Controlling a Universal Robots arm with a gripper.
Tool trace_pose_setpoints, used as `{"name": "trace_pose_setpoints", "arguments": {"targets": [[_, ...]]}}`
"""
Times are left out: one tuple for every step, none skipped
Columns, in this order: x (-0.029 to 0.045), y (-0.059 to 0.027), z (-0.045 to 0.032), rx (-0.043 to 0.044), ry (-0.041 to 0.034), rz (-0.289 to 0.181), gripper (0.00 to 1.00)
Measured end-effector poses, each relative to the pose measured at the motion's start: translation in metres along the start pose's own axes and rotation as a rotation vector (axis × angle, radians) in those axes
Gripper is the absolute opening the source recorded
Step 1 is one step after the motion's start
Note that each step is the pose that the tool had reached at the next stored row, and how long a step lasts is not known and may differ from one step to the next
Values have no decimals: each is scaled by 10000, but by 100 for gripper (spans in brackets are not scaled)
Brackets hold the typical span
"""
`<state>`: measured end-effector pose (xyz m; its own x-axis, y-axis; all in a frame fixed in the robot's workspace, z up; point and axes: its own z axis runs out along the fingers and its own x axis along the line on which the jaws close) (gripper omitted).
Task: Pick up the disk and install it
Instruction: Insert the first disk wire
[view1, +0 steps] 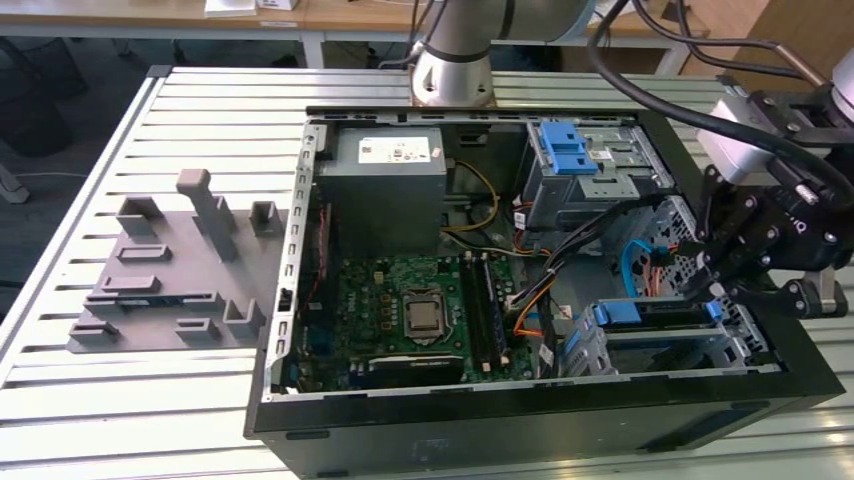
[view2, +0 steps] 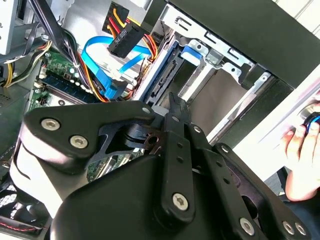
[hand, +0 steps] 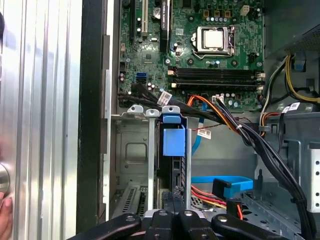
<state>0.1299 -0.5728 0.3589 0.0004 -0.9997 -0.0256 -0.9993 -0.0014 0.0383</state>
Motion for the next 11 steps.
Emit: {"name": "trace_pose_setpoints", "arguments": {"targets": [[-2,-1,-9,0,0,0,11],[-3,-2,-18,0,-1,-1,11],[-6,-3,-26,0,0,0,11],[-9,-5,-32,0,-2,1,11],[-14,-7,-36,0,-3,6,11],[-20,-9,-39,0,-2,16,11],[-29,-11,-39,1,-2,32,11],[-40,-13,-39,1,-3,52,11],[-51,-15,-39,2,-5,82,11],[-61,-17,-39,3,-5,113,11],[-70,-18,-39,3,-5,141,11]]}}
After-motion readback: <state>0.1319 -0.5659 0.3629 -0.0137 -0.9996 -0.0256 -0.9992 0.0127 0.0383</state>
